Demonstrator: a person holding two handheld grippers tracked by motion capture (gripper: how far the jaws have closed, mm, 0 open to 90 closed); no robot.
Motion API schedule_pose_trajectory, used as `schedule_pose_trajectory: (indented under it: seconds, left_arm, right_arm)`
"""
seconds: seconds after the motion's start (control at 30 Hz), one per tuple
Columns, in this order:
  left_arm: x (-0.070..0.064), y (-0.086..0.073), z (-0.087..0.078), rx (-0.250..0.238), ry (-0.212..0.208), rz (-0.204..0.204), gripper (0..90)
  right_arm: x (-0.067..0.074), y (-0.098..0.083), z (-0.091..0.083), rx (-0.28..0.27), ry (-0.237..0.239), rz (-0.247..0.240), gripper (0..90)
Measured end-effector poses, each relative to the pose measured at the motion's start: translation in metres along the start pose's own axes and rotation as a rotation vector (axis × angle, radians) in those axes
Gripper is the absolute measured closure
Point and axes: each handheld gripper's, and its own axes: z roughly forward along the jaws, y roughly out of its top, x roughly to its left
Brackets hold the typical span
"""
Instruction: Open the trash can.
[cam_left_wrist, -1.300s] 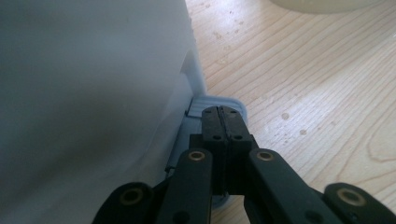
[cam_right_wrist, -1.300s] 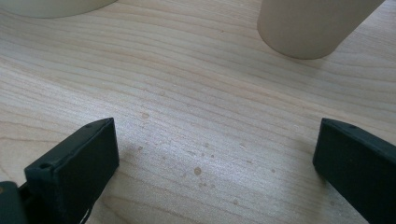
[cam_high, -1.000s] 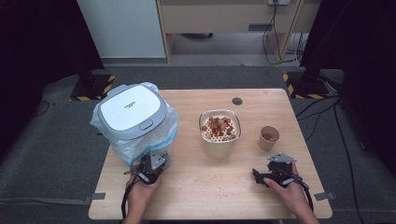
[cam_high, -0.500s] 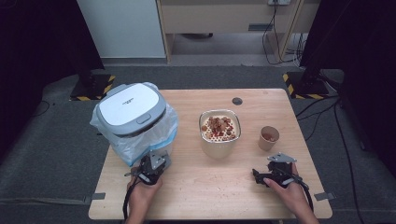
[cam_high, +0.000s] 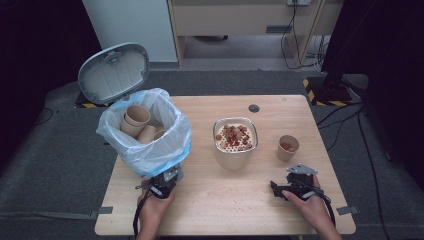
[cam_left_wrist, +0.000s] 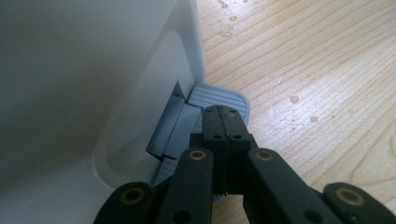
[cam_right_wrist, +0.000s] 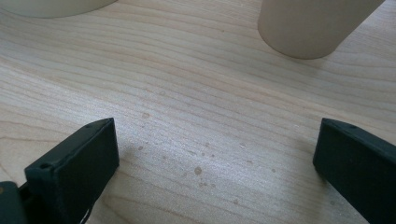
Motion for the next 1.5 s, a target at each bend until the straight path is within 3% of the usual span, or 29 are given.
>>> schedule_pose_trajectory:
  seconds: [0.27,0.37,0.63,0.83,0.93,1.17,1.5]
  left_arm:
    - [-0.001,0.0,0.0,0.003,0.004,0.006,89.5]
    - [-0.001,0.0,0.0,0.004,0.004,0.007,89.6]
    - [-0.001,0.001,0.0,0.005,0.007,0.01,89.6]
    - [-0.002,0.001,0.0,0.007,0.011,0.015,89.6]
    - [-0.002,0.001,0.0,0.007,0.011,0.014,89.5]
    - [-0.001,0.001,0.0,0.005,0.006,0.007,89.5]
    - [-0.002,0.001,0.0,0.01,0.012,0.015,89.6]
  right_arm:
    - [-0.002,0.002,0.0,0.017,0.022,-0.014,0.9]
    - [-0.003,0.006,-0.002,0.033,0.038,-0.03,5.2]
    - [-0.004,0.009,-0.01,-0.019,0.004,-0.042,6.7]
    - [-0.005,0.013,-0.017,-0.029,-0.018,-0.017,8.5]
    - [-0.009,0.021,-0.026,-0.061,-0.04,-0.003,8.2]
    - [-0.019,0.028,-0.031,-0.039,-0.053,0.002,6.6]
    - [-0.032,0.043,-0.038,-0.064,-0.046,-0.016,4.6]
